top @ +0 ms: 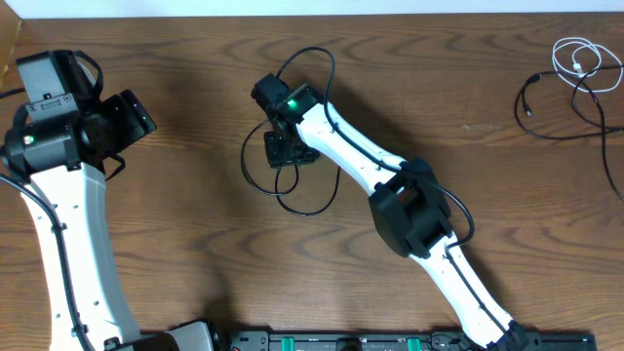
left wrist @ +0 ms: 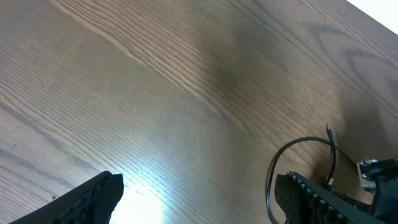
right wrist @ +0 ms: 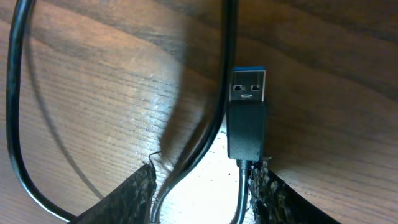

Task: Untangle cables
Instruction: 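Drag the black cable loop to the upper right with the right gripper, then lay the black cable at the right table edge and release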

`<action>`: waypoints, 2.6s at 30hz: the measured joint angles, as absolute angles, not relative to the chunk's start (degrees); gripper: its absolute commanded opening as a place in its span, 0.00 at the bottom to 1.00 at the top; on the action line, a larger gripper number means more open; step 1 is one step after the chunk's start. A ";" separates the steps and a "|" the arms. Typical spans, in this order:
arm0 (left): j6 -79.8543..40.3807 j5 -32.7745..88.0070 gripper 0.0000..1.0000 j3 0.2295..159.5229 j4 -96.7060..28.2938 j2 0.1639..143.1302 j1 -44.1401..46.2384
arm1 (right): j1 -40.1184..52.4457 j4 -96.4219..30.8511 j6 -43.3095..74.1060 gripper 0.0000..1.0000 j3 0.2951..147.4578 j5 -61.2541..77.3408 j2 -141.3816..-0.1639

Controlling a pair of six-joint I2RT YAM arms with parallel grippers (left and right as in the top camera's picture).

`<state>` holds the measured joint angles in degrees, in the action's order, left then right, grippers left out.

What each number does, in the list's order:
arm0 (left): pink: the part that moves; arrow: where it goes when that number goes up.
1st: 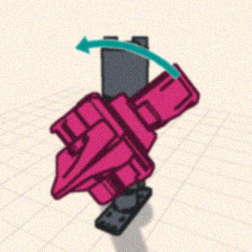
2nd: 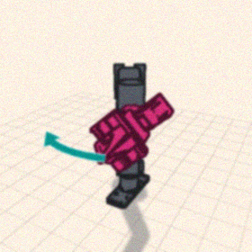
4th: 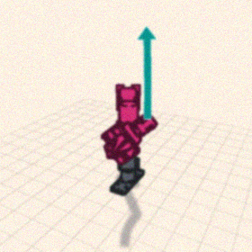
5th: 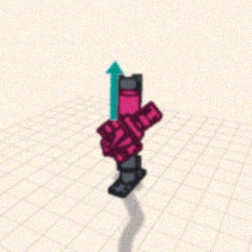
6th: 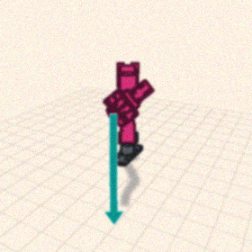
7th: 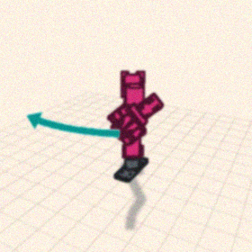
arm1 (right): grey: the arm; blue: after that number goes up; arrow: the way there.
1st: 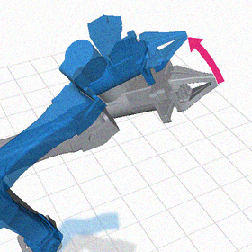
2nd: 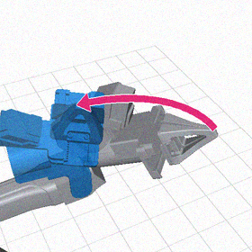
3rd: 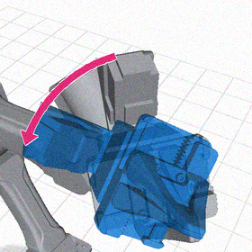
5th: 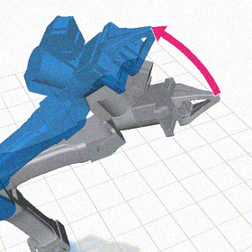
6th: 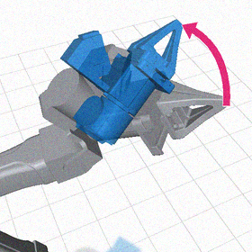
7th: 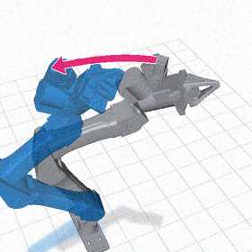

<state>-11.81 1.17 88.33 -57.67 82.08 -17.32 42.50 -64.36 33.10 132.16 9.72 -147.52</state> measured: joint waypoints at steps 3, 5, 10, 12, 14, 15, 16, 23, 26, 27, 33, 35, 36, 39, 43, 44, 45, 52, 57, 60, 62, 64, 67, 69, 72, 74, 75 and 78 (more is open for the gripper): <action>-11.81 1.17 0.83 88.33 -57.69 82.08 -17.32 | 42.70 -64.34 33.12 0.44 132.16 9.34 -147.61; -11.81 1.17 0.83 88.33 -57.67 82.08 -17.32 | 43.07 -64.40 33.12 0.42 132.18 8.05 -147.70; -11.81 1.17 0.83 88.33 -57.69 82.08 -17.32 | 44.95 -65.10 33.10 0.11 132.66 4.21 -148.09; -11.81 1.17 0.83 88.33 -57.67 82.08 -17.32 | 45.50 -65.52 33.21 0.02 132.75 3.62 -148.27; -11.81 1.17 0.83 88.33 -57.67 82.08 -17.32 | 45.58 -65.82 33.58 0.01 132.84 2.85 -148.27; -11.81 1.17 0.83 88.33 -57.67 82.08 -17.32 | 45.54 -65.95 33.67 0.01 132.90 2.72 -148.27; -11.81 1.17 0.83 88.33 -57.67 82.08 -17.32 | 45.52 -66.06 33.69 0.01 132.92 2.74 -148.29; -11.81 1.17 0.83 88.33 -57.67 82.08 -17.32 | 43.94 -69.25 32.03 0.01 133.32 2.85 -148.35; -11.81 1.17 0.83 88.33 -57.69 82.08 -17.32 | 41.80 -71.07 29.80 0.01 133.36 2.79 -148.16; -11.81 1.17 0.83 88.33 -57.67 82.11 -17.32 | 40.71 -71.96 28.71 0.01 133.34 2.63 -148.00; -11.81 1.17 0.83 88.33 -57.69 82.83 -17.32 | 34.22 -76.40 21.63 0.01 132.49 2.50 -143.00; -11.81 1.17 0.83 88.33 -57.67 83.33 -17.32 | 32.01 -77.60 19.75 0.01 132.40 2.50 -138.63; -11.81 1.21 0.83 88.33 -57.69 83.57 -17.30 | 30.85 -78.04 18.96 0.01 132.40 2.50 -136.18; -11.81 1.43 0.83 88.33 -57.67 84.01 -17.32 | 26.59 -79.77 17.28 0.01 132.42 2.50 -126.89; -11.81 2.70 0.83 88.33 -57.06 84.01 -17.32 | 19.75 -82.11 15.66 0.01 132.77 2.46 -116.86; -11.81 2.92 0.83 88.33 -56.97 84.01 -17.32 | 17.69 -82.63 15.27 0.01 132.94 2.37 -114.89; -11.81 3.09 0.83 88.33 -56.90 84.01 -17.30 | 15.88 -83.20 14.92 0.01 132.99 2.28 -113.40; -12.25 3.66 0.83 88.33 -56.71 84.01 -17.30 | 3.86 -84.05 13.58 0.01 132.97 2.09 -106.87; -12.25 3.97 0.83 88.33 -56.58 84.01 -17.30 | -6.98 -81.19 13.28 0.01 132.90 2.09 -101.75; -12.32 3.99 0.83 88.33 -56.55 84.01 -17.30 | -15.16 -78.37 13.13 0.01 132.92 1.48 -98.13; -12.69 3.99 0.83 88.33 -56.51 84.01 -17.30 | -20.16 -75.88 13.13 0.01 132.92 0.56 -96.64; -13.13 4.03 0.83 88.33 -56.42 84.01 -17.30 | -25.30 -72.16 13.10 0.01 132.97 -0.05 -95.98; -13.37 4.14 0.83 88.33 -56.12 84.01 -17.30 | -32.51 -66.78 13.13 0.01 132.94 -0.58 -96.07; -13.52 4.16 0.83 88.33 -55.68 84.01 -17.30 | -36.56 -62.65 13.13 0.01 132.88 -1.17 -96.27; -13.67 4.16 0.83 88.33 -55.22 84.01 -17.30 | -40.27 -57.49 13.13 0.01 132.81 -2.57 -96.27; -14.17 4.19 0.83 88.33 -55.05 84.01 -17.30 | -42.35 -54.15 13.13 0.01 132.79 -4.08 -96.27; -14.41 4.19 0.83 88.33 -55.00 84.01 -17.30 | -43.09 -52.71 13.08 0.01 132.79 -4.86 -96.27; -15.03 4.73 0.83 88.33 -54.24 84.01 -17.30 | -44.58 -48.75 12.40 0.01 132.79 -8.21 -96.38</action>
<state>-15.03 4.73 88.33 -54.24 84.01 -17.30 -44.58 -48.75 12.40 132.79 -8.21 -96.38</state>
